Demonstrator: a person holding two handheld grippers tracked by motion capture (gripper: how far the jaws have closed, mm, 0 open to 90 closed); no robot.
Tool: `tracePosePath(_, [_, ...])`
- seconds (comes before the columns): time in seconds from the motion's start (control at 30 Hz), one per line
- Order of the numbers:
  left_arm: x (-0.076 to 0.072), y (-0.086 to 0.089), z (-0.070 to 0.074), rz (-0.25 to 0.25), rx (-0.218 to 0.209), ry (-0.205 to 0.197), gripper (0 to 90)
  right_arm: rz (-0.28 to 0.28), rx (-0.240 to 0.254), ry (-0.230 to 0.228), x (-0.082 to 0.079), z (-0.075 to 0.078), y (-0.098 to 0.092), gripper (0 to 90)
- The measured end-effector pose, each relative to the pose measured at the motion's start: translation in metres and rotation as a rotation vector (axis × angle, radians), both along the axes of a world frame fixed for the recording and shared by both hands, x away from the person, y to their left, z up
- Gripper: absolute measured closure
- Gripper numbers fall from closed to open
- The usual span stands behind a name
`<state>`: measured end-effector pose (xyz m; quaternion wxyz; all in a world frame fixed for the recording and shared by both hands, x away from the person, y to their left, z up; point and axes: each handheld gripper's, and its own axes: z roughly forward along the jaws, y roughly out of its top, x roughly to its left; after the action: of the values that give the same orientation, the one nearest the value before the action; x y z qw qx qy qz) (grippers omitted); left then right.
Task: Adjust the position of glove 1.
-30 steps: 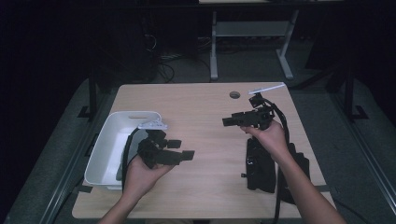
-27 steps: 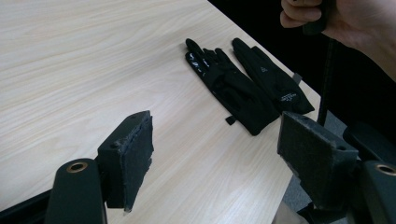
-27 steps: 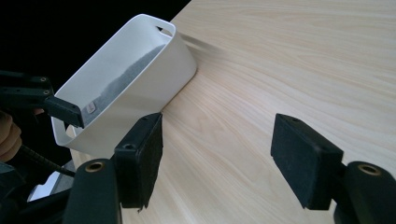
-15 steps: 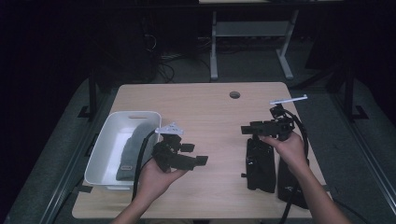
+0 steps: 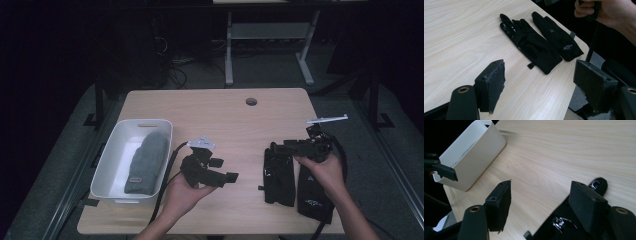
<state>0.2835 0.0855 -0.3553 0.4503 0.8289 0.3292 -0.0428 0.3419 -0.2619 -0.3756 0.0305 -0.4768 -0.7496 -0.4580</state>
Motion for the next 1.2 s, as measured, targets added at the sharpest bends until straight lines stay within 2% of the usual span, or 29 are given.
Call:
tracePosePath(0.3, [0.002, -0.017, -0.009, -0.013, -0.002, -0.004, 24.8, -0.035, -0.034, -0.002, -0.015, -0.011, -0.026, 33.8])
tracePosePath(0.53, [0.002, -0.025, -0.014, -0.029, 0.001, -0.001, 24.6, -0.053, -0.066, -0.006, -0.023, -0.019, -0.038, 33.9])
tracePosePath(0.77, [0.000, -0.034, -0.019, -0.043, -0.002, 0.003, 24.3, -0.069, -0.136, -0.008, -0.033, -0.029, -0.049, 34.0])
tracePosePath(1.07, [0.000, -0.039, -0.024, -0.050, -0.001, 0.007, 23.8, -0.097, -0.175, -0.005, -0.045, -0.045, -0.064, 34.4])
tracePosePath(1.2, [-0.001, -0.042, -0.025, -0.054, 0.000, 0.006, 23.7, -0.107, -0.227, -0.004, -0.053, -0.054, -0.071, 35.8])
